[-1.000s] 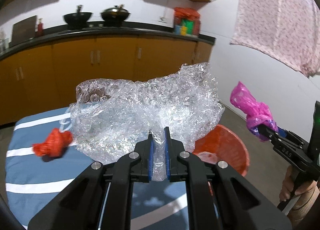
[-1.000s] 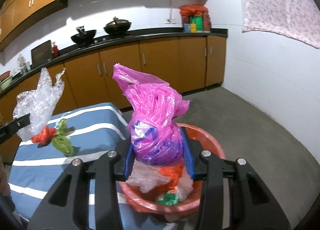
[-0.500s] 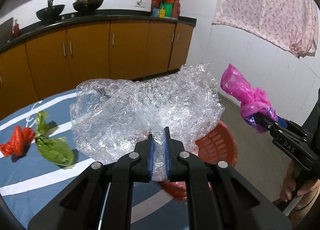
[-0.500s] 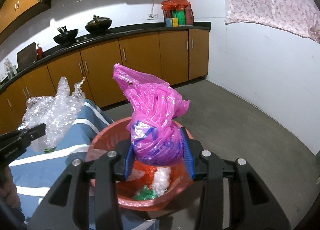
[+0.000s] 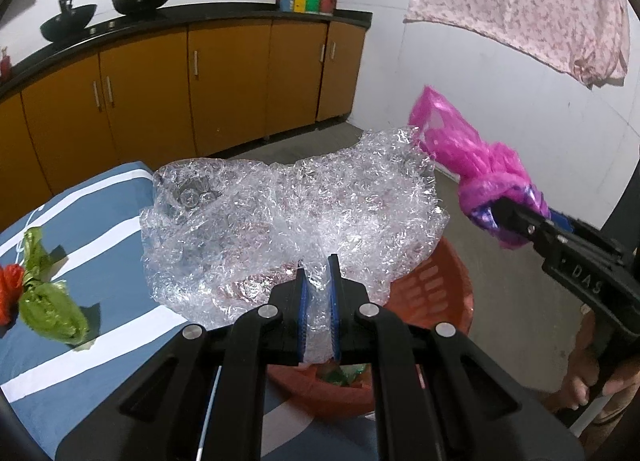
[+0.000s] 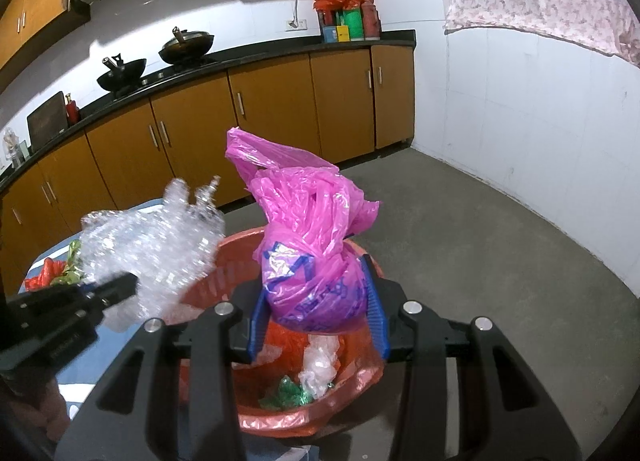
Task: Collect trash
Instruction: 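Carry pink bag and bubble wrap sheet over the basket with both tools, then open both tools to drop pink bag and bubble wrap into basket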
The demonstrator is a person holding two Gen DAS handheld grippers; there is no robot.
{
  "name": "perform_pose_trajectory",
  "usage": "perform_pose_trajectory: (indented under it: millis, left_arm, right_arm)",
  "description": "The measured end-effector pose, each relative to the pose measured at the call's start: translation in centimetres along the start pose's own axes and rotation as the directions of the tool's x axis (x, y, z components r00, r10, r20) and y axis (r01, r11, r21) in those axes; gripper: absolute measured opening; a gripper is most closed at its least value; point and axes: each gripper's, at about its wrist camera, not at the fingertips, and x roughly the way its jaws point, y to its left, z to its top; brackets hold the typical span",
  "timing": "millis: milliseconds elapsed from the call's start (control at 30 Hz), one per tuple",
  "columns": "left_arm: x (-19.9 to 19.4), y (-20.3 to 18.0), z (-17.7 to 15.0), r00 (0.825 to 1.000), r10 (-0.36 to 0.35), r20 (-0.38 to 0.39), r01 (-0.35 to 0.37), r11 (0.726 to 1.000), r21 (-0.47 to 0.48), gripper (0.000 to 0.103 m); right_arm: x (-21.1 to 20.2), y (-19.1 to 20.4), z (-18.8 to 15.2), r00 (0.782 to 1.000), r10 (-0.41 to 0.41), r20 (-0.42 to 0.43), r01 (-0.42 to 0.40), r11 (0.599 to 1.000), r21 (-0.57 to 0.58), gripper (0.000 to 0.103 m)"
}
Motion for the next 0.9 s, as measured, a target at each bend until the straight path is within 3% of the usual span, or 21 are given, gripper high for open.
perform_pose_trajectory:
  millis: [233,300,433,667,900]
  left_arm:
    - [1.6,-0.1,-0.1,1.0,-0.014,-0.028,0.014,1.0,0.011,0.01]
    - [1.9,0.1,-0.4,0.999,-0.021,-0.044,0.021,1.0,0.01,0.015]
    - [2.0,1.1,-1.0,0.999,-0.01,-0.047,0.009,1.0,-0.012,0.037]
    - [1.4,3.0,-1.4,0.999,-0.001,-0.037,-0.002,0.996,-0.085,0.05]
    - [-0.5,5.5,-1.5,1.0,0.021,0.016,-0.018,0.988,-0.155,0.056]
  right_arm:
    - [1.5,-0.2,0.2,1.0,0.028,-0.007,-0.028,0.999,0.022,0.043]
    - [2.1,-0.1,0.0,0.999,0.04,-0.018,-0.04,0.999,0.024,0.045]
    - [2.9,0.1,-0.9,0.997,0.062,-0.045,-0.061,0.998,0.022,0.048]
    - [3.2,0.2,-2.0,0.995,0.075,-0.068,-0.074,0.997,0.02,0.059]
    - [2.1,-0.4,-1.7,0.998,0.052,-0.045,-0.05,0.998,0.034,0.06]
